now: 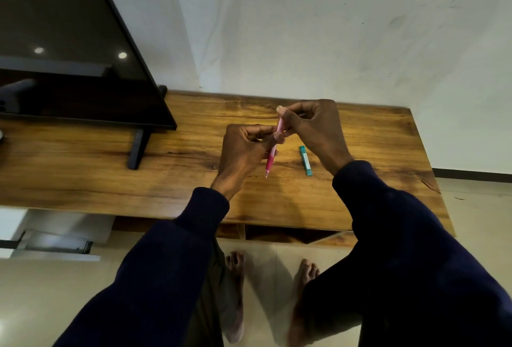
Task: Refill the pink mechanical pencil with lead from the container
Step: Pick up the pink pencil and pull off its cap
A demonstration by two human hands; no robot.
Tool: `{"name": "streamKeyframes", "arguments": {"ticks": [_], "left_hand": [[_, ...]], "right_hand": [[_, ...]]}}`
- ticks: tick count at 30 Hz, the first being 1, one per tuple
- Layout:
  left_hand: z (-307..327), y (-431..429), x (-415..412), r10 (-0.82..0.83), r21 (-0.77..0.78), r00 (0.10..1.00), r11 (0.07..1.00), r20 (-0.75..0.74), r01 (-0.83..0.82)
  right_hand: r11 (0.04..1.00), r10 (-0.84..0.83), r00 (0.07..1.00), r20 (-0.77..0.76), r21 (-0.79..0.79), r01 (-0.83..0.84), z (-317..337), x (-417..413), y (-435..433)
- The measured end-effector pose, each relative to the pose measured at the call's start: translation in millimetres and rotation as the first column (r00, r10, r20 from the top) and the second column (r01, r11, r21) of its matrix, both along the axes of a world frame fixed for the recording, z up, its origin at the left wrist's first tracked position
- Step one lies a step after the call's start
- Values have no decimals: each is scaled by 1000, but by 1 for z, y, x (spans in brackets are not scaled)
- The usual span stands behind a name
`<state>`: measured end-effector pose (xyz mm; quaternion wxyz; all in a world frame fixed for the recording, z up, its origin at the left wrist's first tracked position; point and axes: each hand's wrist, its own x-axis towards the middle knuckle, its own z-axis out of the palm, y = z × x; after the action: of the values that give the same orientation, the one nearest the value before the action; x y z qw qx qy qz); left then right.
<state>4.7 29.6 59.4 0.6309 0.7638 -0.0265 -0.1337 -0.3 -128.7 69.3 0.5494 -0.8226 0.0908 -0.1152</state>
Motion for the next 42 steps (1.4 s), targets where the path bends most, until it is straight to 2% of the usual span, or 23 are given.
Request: {"name": "streamKeyframes", "arguments": {"ticks": [7,14,18,23,27,30,37,39,42], "left_hand": [[-2,0,2,6,101,1000,995,16,-8],[-1,-1,1,16,165,998,986,55,-25],[-10,3,-7,13,181,999,983,39,-20],[-16,5,-11,-3,199,998,980,57,-8],[-9,6,-11,-29,190,995,982,93,11],[-8,10,-9,-42,188,994,982,101,22],[-7,23,-3,-46,230,988,973,148,11],[-9,28,1,-38,254,988,967,150,-1],[-15,34,6,-30,287,990,958,139,-11]], "right_hand": [[949,-68,994,-83,303,90,-6,-5,4],[924,-85,989,-121,362,123,-7,-8,4],[866,-106,985,-139,473,160,1,-9,-11],[931,5,989,-151,361,50,1,-7,-17],[887,34,979,-201,458,64,-5,-9,-17],[848,64,981,-185,529,44,-10,-11,-20],[856,102,989,-104,515,-34,-20,-22,-32],[885,86,988,-130,466,-16,-24,-22,-34],[963,51,982,-182,268,0,-31,-15,-31]]}}
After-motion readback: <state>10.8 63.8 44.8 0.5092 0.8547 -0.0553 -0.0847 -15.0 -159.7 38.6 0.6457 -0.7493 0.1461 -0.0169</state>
